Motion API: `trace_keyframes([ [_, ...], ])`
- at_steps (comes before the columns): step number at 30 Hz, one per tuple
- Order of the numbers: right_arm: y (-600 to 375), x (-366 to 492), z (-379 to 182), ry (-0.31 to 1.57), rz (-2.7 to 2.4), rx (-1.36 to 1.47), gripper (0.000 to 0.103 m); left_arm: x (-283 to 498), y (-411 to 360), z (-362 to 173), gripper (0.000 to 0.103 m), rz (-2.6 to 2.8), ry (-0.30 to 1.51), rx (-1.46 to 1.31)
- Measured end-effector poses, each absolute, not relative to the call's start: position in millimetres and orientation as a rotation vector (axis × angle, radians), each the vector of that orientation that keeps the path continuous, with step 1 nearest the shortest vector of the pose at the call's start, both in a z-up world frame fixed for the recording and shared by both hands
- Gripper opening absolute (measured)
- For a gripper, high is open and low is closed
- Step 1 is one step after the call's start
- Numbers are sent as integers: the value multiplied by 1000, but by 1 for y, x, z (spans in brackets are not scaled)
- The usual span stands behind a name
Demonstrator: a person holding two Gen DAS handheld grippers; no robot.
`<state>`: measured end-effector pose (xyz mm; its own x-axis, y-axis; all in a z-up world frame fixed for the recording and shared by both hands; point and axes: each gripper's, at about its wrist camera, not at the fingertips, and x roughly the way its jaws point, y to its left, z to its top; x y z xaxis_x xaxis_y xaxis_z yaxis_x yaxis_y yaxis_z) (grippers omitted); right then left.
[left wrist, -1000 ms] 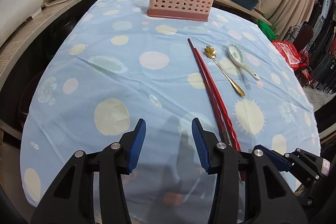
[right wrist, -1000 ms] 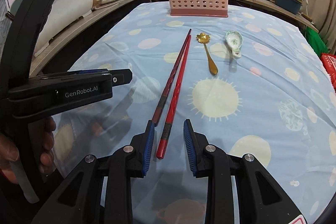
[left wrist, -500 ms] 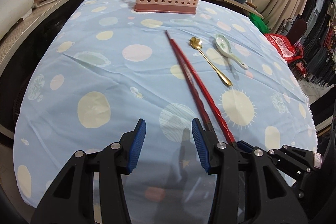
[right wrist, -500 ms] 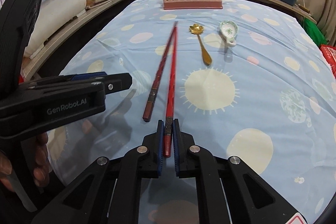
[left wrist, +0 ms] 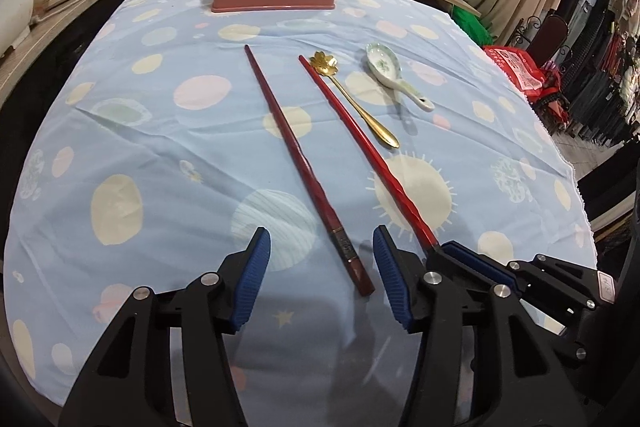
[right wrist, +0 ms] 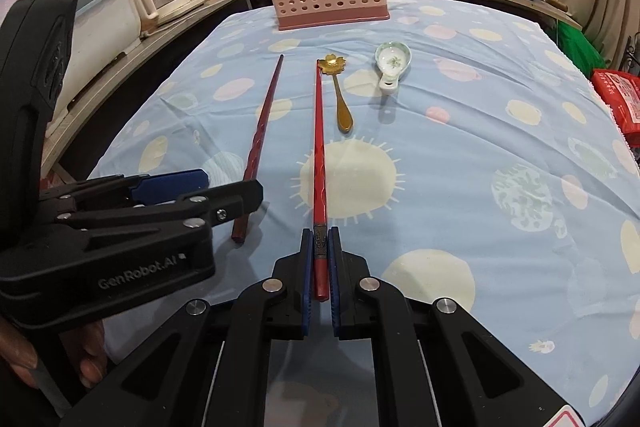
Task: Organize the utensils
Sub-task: 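Grasp a dark red chopstick with the left tool while the right tool grasps a red chopstick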
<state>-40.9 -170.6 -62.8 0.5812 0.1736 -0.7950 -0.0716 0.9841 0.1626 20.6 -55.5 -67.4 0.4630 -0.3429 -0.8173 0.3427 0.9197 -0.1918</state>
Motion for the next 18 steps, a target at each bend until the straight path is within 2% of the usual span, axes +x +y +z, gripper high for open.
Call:
trace_keyframes([
  [4,-170,-41,-63,942,150,119,7,20,-56,-69,47,-410,993,11],
  [6,-170,-40,-64,943,154,122,7,20,-55,-70,40,-404,990,11],
  [10,-170,-41,-64,943,158,128,7,19,-52,-70,33,-407,984,18],
  [15,-171,-41,-64,942,161,134,7,16,-52,-71,15,-425,984,18],
  [18,-170,-42,-64,940,162,135,7,15,-49,-71,12,-437,990,0],
])
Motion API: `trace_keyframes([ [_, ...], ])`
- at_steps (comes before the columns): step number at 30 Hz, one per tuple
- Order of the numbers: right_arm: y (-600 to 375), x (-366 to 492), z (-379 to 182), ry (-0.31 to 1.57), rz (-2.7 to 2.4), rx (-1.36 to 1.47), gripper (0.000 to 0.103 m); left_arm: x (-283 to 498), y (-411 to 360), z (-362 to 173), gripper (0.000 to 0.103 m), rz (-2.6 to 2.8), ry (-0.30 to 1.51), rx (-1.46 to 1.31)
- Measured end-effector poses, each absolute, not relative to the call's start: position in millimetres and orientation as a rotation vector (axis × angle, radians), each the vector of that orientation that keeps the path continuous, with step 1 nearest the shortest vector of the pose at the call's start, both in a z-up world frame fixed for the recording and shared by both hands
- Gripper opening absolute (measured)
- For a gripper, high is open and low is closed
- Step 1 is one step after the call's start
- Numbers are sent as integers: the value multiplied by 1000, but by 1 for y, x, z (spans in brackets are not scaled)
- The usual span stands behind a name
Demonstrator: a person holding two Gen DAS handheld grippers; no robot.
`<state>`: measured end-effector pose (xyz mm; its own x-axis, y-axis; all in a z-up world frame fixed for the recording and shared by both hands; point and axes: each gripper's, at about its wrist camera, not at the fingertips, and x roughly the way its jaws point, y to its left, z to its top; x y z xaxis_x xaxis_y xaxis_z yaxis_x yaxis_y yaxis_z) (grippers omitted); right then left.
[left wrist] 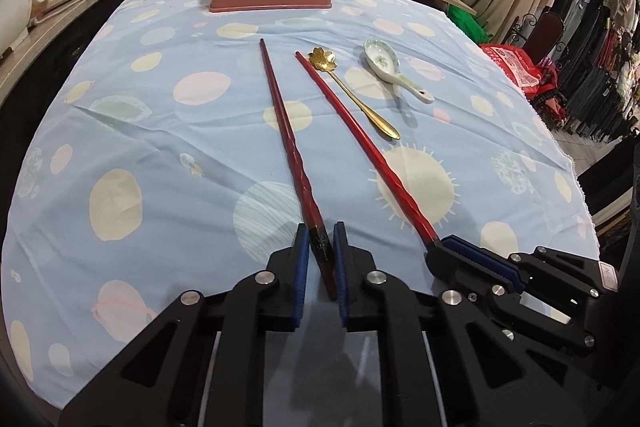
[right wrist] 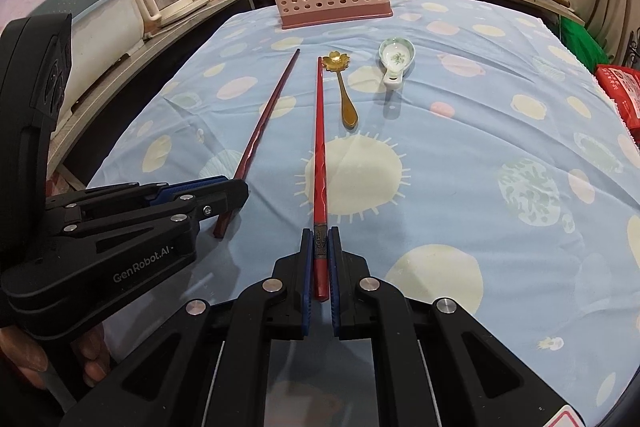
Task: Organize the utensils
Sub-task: 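Grasp a dark red chopstick with the left tool while the right tool grasps a red chopstick, then lift both chopsticks and carry them over the pink basket with both tools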
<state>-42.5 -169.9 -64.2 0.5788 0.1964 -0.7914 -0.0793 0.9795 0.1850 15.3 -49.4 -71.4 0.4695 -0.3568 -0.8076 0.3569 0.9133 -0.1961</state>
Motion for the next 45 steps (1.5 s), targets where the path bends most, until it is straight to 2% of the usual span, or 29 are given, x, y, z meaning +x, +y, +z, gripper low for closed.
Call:
trace_keyframes([
  [12,-170,-48,-43,888,175,139,7,8,-29,-49,8,-391,949,-13],
  [30,-192,-5,59,641,186,178,7,41,16,54,7,-294,709,-73],
  [45,-190,63,118,544,208,159,7,107,16,122,7,-264,530,-79],
])
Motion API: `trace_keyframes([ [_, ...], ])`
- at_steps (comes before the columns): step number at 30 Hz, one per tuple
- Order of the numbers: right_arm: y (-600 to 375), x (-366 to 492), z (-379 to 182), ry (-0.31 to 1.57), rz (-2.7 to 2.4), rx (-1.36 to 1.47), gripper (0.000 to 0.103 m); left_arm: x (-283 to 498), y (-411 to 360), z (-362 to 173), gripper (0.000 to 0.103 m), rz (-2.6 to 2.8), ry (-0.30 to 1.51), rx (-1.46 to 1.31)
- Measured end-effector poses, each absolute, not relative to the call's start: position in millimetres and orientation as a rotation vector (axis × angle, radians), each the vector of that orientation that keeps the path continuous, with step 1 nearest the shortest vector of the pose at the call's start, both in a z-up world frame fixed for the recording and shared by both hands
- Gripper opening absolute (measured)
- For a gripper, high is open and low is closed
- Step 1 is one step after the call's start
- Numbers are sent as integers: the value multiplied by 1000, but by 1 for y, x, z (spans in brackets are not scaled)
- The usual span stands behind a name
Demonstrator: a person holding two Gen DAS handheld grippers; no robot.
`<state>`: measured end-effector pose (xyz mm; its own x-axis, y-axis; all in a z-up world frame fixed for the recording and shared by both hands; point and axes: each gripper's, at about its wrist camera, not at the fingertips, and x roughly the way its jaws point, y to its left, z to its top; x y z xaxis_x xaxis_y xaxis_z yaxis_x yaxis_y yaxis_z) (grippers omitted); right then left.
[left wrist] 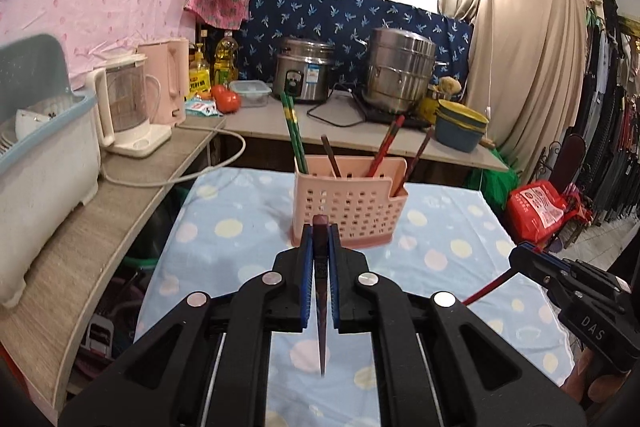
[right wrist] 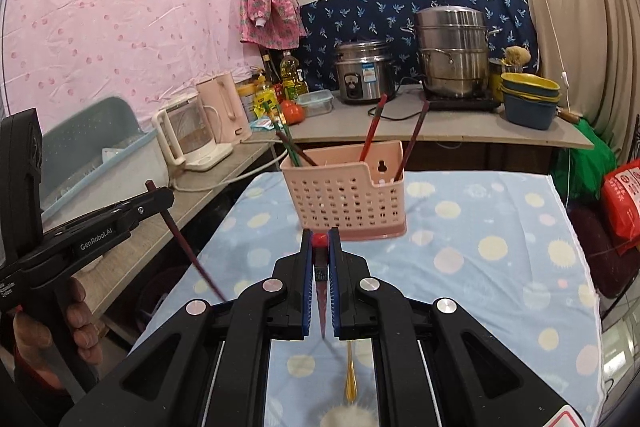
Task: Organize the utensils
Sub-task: 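Lift both chopsticks and carry them over the pink basket with both tools, then open both tools to drop the chopsticks into the pink basket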
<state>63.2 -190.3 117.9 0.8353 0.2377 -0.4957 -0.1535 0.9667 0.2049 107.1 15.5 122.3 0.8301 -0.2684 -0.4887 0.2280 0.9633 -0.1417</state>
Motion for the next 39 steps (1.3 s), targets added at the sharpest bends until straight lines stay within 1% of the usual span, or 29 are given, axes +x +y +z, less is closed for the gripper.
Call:
trace_keyframes([
  [5,-194,88,142,505,224,173,7,126,14,145,7,-258,480,-76],
  [16,-217,167,223,356,195,205,7,186,18,226,7,-207,314,-78],
  [23,-217,217,251,301,166,208,7,224,13,264,7,-195,236,-97],
  [27,-214,246,251,286,149,204,7,244,7,263,7,-189,225,-89],
  [31,-210,270,241,290,139,196,7,266,1,249,7,-183,239,-86],
  [39,-194,296,196,380,162,156,7,294,2,209,7,-196,337,-124],
])
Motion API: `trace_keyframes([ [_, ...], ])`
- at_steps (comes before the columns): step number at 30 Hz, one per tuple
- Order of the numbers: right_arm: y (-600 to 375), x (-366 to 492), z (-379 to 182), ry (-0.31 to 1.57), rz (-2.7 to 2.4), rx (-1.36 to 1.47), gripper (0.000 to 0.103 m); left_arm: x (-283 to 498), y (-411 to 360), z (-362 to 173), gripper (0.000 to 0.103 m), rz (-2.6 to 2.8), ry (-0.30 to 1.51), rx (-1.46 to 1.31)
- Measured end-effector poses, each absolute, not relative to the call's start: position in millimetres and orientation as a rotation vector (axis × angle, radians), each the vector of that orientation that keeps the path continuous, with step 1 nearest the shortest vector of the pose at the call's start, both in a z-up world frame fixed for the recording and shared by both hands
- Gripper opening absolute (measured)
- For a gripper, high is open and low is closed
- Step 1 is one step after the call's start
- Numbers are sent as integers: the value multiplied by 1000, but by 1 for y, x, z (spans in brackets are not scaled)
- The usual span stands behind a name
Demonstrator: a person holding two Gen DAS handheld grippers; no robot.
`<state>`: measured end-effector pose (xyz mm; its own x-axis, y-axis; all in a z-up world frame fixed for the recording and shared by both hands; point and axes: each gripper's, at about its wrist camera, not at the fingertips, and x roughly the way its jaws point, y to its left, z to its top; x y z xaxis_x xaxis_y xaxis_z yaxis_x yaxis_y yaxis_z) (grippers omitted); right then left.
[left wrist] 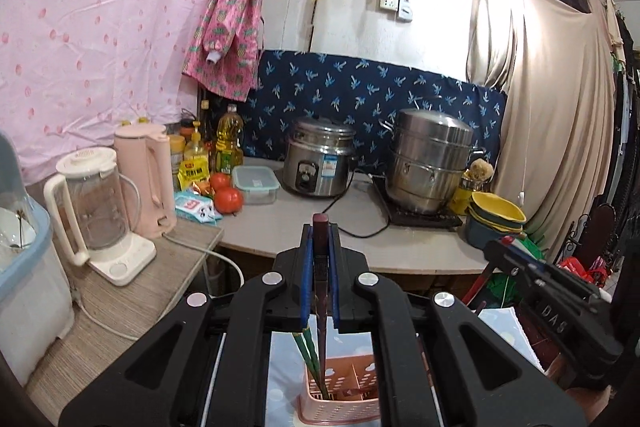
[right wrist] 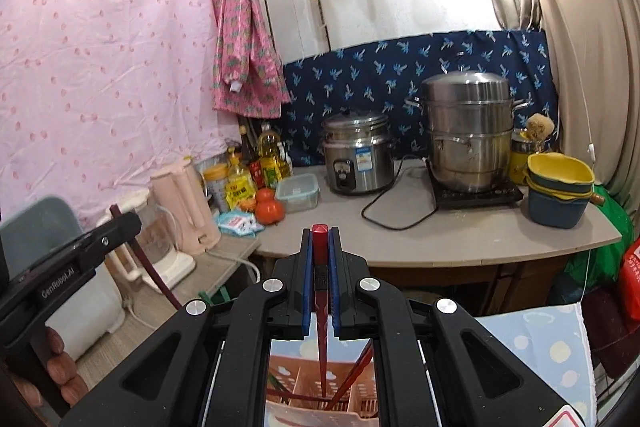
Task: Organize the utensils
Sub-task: 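Open both tools to drop the chopsticks into the pink basket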
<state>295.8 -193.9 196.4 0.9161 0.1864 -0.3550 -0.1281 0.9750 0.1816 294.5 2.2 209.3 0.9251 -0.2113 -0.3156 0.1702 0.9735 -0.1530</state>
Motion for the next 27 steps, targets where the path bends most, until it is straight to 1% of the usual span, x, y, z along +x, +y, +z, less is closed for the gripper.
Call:
trace_keyframes([
  [4,-186,301,172,438,177,144,7,299,2,193,7,-195,373,-131],
  [8,-177,300,161,460,185,118,7,301,1,178,7,-192,408,-132],
  [9,-177,297,161,452,175,110,8,300,0,176,9,-184,412,-131],
  [10,-177,294,162,437,160,101,15,299,1,173,12,-167,419,-131],
  [11,-177,290,164,428,150,94,25,298,2,170,25,-167,427,-135],
  [12,-179,287,166,420,151,98,29,297,3,168,39,-161,432,-142],
  [13,-181,284,167,412,150,106,31,296,4,167,41,-152,432,-149],
  [27,-197,244,169,421,142,127,31,256,12,158,41,-154,453,-151],
])
